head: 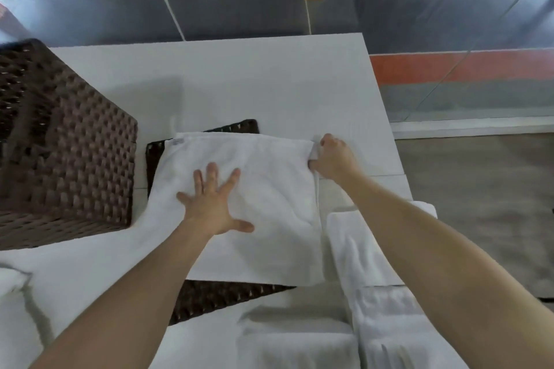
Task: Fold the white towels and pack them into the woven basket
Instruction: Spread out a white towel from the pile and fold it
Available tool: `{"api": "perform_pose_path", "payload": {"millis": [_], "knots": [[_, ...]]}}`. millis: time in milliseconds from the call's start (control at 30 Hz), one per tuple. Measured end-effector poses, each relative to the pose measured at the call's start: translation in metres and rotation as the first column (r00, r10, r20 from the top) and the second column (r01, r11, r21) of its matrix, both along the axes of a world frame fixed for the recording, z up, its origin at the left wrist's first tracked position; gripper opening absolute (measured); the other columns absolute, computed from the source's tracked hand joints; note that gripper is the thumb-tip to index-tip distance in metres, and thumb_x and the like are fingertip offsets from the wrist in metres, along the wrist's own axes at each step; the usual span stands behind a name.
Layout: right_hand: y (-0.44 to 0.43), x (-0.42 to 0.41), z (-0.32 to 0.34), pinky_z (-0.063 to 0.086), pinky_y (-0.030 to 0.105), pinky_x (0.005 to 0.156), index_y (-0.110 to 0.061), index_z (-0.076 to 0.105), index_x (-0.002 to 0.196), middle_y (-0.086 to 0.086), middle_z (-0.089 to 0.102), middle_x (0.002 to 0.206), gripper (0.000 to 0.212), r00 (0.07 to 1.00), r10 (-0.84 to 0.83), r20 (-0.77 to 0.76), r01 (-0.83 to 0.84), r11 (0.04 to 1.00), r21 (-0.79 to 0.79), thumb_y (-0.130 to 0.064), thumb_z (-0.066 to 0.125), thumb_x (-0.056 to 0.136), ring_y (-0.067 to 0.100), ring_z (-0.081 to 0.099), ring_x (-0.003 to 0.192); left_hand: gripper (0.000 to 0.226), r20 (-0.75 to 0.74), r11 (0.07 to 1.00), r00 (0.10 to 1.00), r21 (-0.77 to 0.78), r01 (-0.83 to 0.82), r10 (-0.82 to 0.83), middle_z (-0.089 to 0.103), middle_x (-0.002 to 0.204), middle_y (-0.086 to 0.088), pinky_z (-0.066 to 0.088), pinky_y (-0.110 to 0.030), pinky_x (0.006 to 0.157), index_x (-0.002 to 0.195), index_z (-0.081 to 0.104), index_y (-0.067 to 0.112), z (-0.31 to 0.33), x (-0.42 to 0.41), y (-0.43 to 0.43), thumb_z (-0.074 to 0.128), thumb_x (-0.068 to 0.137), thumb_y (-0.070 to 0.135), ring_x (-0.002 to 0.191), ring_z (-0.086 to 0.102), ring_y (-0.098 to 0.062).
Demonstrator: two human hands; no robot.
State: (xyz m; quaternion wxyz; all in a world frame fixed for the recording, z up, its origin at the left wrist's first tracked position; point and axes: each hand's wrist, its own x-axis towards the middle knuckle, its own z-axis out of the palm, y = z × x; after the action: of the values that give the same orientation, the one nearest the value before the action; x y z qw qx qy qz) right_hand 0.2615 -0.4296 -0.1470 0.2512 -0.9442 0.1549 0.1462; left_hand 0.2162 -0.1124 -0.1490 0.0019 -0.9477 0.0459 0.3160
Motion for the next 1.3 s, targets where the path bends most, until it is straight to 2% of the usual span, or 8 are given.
{"api": "perform_pose_path", "payload": {"millis": [300, 500, 700, 800, 933, 1000, 1100, 1300], "knots": [[-0.014, 0.014, -0.028, 0.047, 0.036, 0.069, 0.0, 0.062, 0.103, 0.019, 0.069, 0.096, 0.017, 0.975, -0.175, 0.135, 0.16, 0.981, 0.111, -0.016, 0.058, 0.095, 0.04, 0.067, 0.091, 0.16, -0.016, 1.0, 1.0, 0.023, 0.019, -0.018, -0.045, 0.169, -0.004, 0.02, -0.085, 0.117, 0.154, -0.037, 0.056, -0.004, 0.002, -0.001, 0.07, 0.045, 0.104, 0.16, -0.029, -0.043], [-0.011, 0.016, -0.011, 0.05, 0.038, 0.08, -0.01, 0.057, 0.121, 0.006, 0.062, 0.101, 0.04, 0.965, -0.26, 0.044, 0.243, 0.941, 0.234, -0.044, 0.063, 0.099, 0.031, 0.06, 0.096, 0.16, 0.003, 0.999, 1.0, 0.03, 0.017, -0.017, -0.044, 0.169, -0.004, 0.019, -0.085, 0.117, 0.156, -0.035, 0.056, -0.005, 0.001, -0.002, 0.069, 0.043, 0.104, 0.16, -0.029, -0.043], [0.013, -0.002, -0.015, 0.054, 0.04, 0.079, -0.008, 0.06, 0.114, 0.012, 0.071, 0.102, 0.045, 0.972, -0.234, 0.039, 0.23, 0.97, 0.073, -0.05, 0.061, 0.098, 0.036, 0.068, 0.098, 0.156, -0.003, 0.998, 0.999, 0.051, 0.043, -0.043, -0.035, 0.172, -0.005, 0.019, -0.08, 0.12, 0.158, -0.03, 0.056, 0.004, -0.001, -0.005, 0.065, 0.045, 0.106, 0.163, -0.02, -0.044], [0.028, -0.008, -0.015, 0.055, 0.042, 0.082, -0.005, 0.055, 0.122, 0.013, 0.07, 0.11, 0.057, 0.95, -0.308, -0.041, 0.311, 0.943, 0.119, -0.054, 0.065, 0.095, 0.038, 0.067, 0.105, 0.122, 0.122, 0.997, 0.989, 0.005, 0.082, -0.082, 0.008, 0.173, -0.006, 0.032, -0.068, 0.117, 0.164, -0.004, 0.056, 0.019, 0.014, 0.005, 0.05, 0.066, 0.104, 0.157, 0.022, -0.04], [0.032, -0.003, -0.023, 0.057, 0.039, 0.077, -0.009, 0.062, 0.1, 0.006, 0.069, 0.091, 0.059, 0.904, -0.408, -0.126, 0.424, 0.895, 0.14, -0.063, 0.071, 0.079, 0.034, 0.071, 0.095, 0.059, 0.481, 0.966, 0.868, -0.26, 0.009, 0.121, 0.064, 0.132, -0.016, 0.054, -0.056, 0.099, 0.138, 0.063, 0.02, 0.022, 0.082, 0.062, 0.03, 0.096, 0.046, 0.122, 0.061, -0.042], [0.034, -0.003, -0.021, 0.052, 0.035, 0.073, -0.018, 0.061, 0.088, 0.002, 0.064, 0.08, 0.049, 0.892, -0.416, -0.176, 0.442, 0.883, 0.156, -0.063, 0.073, 0.074, 0.03, 0.071, 0.088, 0.033, 0.437, 0.963, 0.889, -0.27, -0.017, 0.138, 0.069, 0.124, -0.013, 0.055, -0.049, 0.096, 0.123, 0.07, 0.018, 0.022, 0.12, 0.087, 0.05, 0.098, 0.026, 0.115, 0.065, -0.04], [0.035, 0.0, -0.017, 0.054, 0.045, 0.101, -0.028, 0.076, 0.106, 0.003, 0.072, 0.102, 0.046, 0.863, -0.44, -0.25, 0.489, 0.852, 0.189, -0.063, 0.079, 0.076, 0.03, 0.068, 0.107, 0.031, 0.27, 0.97, 0.963, -0.24, 0.048, 0.019, 0.069, 0.127, -0.003, 0.054, -0.044, 0.097, 0.126, 0.067, 0.019, 0.015, 0.162, 0.1, 0.076, 0.098, 0.025, 0.114, 0.066, -0.032], [0.036, 0.0, -0.021, 0.049, 0.051, 0.108, -0.018, 0.075, 0.111, 0.006, 0.072, 0.111, 0.049, 0.823, -0.497, -0.274, 0.549, 0.821, 0.16, -0.056, 0.069, 0.081, 0.034, 0.065, 0.114, 0.035, 0.195, 0.985, 0.969, -0.056, 0.164, -0.15, 0.068, 0.134, -0.005, 0.051, -0.046, 0.107, 0.132, 0.063, 0.024, -0.001, 0.21, 0.107, 0.072, 0.099, 0.027, 0.125, 0.064, -0.034]]}}
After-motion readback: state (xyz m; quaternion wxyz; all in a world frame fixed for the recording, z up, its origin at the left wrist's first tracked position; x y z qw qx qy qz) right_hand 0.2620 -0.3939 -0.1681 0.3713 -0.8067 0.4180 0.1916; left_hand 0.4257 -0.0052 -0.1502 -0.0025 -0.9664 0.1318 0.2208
